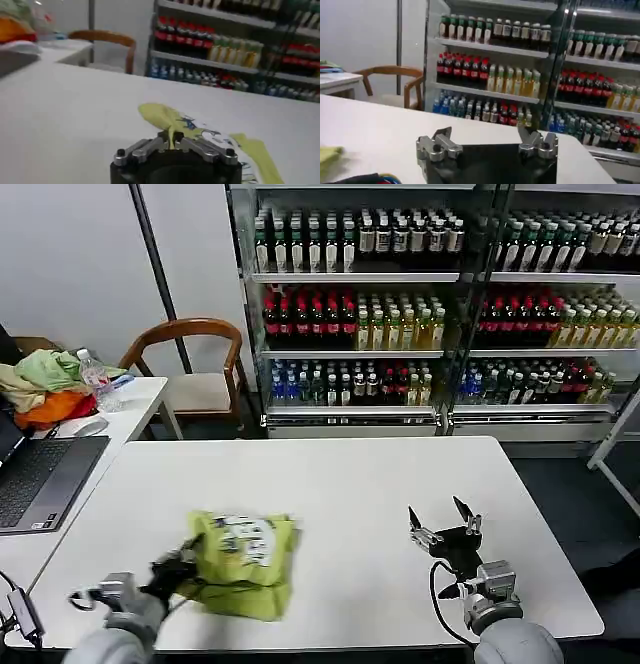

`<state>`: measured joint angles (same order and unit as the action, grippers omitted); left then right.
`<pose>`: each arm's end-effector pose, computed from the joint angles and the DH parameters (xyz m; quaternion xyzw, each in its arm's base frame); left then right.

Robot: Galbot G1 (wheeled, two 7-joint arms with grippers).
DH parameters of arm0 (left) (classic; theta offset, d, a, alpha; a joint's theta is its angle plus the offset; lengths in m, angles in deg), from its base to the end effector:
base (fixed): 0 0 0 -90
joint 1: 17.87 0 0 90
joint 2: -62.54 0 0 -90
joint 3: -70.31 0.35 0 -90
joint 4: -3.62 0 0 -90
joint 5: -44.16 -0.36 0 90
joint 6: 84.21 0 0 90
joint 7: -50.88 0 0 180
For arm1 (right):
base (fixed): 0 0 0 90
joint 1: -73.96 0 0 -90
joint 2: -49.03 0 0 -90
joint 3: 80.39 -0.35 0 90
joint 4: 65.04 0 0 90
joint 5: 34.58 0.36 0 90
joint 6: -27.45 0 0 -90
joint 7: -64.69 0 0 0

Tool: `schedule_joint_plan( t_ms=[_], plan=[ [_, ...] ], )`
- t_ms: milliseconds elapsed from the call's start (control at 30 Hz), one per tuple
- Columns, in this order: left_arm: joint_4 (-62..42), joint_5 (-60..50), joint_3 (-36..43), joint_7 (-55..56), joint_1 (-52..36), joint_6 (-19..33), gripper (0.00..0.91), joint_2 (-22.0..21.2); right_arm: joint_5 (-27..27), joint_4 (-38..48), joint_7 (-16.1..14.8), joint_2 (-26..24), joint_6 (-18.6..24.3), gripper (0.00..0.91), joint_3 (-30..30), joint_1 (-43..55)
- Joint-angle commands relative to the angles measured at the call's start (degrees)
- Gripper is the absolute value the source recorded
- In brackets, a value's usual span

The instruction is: Fold and organize the clothes.

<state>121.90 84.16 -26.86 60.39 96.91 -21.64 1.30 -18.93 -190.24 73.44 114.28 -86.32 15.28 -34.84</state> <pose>0.2276 0.1210 -0.2574 -0.0087 -0.9739 0.0596 0.2187 0.2315 -0.0333 -0.2283 0.0704 -0.9906 0.0741 0.0906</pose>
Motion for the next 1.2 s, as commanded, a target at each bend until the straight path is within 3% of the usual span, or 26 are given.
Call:
schedule_joint_plan(
  t_ms=[33, 100, 167, 200, 233, 267, 367, 467, 700, 967, 1200],
  plan=[
    [-4.1, 11.3, -34.4, -1.9, 10.0, -5.6, 0.04, 20.9, 0.8, 0.9, 0.0, -0.2, 0.8, 0.907, 0.7, 2.3],
    [0.2, 11.1, -31.3, 0.5, 8.2, -5.6, 0.04, 19.2, 0.8, 0.9, 0.0, 0.0, 0.9, 0.907, 1.0, 2.1],
    [8.6, 9.6, -22.6, 7.0, 5.3, -4.6, 0.05, 13.3, 0.8, 0.9, -0.1, -0.1, 1.2, 0.907, 0.9, 1.6],
    [12.8, 9.6, -14.8, 8.0, 4.7, -2.8, 0.05, 9.6, 0.8, 1.1, -0.1, 0.0, 1.4, 0.907, 0.9, 1.2],
    [16.6, 6.3, -7.4, 10.5, 4.4, 2.4, 0.05, 5.4, 0.7, 1.1, 0.0, 0.2, 1.5, 0.907, 0.8, 1.0],
    [19.1, -1.3, 3.3, 9.7, 5.3, 2.4, 0.05, -1.2, 0.5, 1.1, 0.0, 0.7, 1.5, 0.907, 0.7, 0.7],
    [16.4, -21.2, 26.5, 5.3, 7.7, 5.2, 0.05, -10.8, 0.4, 0.3, 0.0, 0.4, 1.4, 0.907, 0.3, -0.5],
    [8.9, -29.2, 35.4, 3.7, 5.5, 6.6, 0.05, -14.5, 0.4, -0.5, 0.0, -0.2, 1.4, 0.907, -0.6, -1.5],
    [2.5, -30.7, 35.8, 3.7, -0.6, 6.4, 0.05, -15.6, 0.3, -1.1, 0.1, -0.6, 1.7, 0.907, -1.6, -3.2],
    [1.7, -23.7, 31.8, 3.8, -9.2, 4.6, 0.05, -13.6, 0.2, -0.9, 0.2, -0.7, 1.1, 0.907, -1.4, -2.3],
    [-5.5, -12.3, 31.0, 8.6, -18.0, 4.3, 0.05, -15.4, -0.2, -0.6, 0.2, -0.4, 0.8, 0.907, -1.4, -1.8]
  ],
)
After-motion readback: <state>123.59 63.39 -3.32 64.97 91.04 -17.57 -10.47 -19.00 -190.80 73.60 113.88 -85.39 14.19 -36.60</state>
